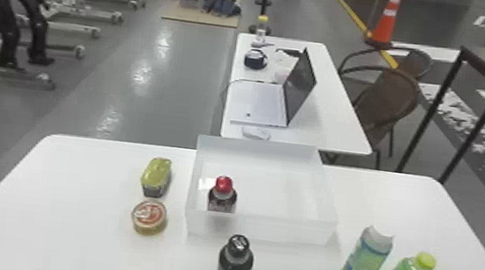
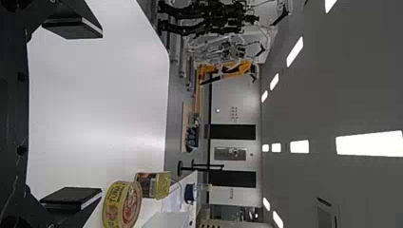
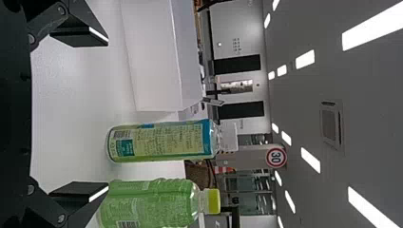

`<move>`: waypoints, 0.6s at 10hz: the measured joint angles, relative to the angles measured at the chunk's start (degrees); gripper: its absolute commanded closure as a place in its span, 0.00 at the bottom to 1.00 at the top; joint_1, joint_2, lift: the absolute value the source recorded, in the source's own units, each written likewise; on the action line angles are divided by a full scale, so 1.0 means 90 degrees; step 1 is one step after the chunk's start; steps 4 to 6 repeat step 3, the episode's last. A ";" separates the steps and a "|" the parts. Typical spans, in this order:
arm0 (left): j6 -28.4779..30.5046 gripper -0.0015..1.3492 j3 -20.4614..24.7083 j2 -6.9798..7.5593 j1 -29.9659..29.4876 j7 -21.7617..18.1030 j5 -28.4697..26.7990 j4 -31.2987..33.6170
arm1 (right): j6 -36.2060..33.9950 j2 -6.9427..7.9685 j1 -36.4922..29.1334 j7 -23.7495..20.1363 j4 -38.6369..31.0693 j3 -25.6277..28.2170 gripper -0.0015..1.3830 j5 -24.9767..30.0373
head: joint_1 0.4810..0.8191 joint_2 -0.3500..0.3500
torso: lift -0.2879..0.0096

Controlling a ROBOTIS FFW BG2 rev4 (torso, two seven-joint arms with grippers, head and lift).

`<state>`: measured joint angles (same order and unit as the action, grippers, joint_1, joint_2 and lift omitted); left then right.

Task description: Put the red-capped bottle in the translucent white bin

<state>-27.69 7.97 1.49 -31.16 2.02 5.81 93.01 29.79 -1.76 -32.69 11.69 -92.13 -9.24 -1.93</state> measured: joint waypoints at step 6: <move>-0.0008 0.10 -0.0038 0.0034 0.0026 0.0000 0.0023 -0.0015 | 0.0000 0.0000 0.0006 0.0000 0.0003 0.0001 0.15 0.0000 | 0.20 0.50 | 0.63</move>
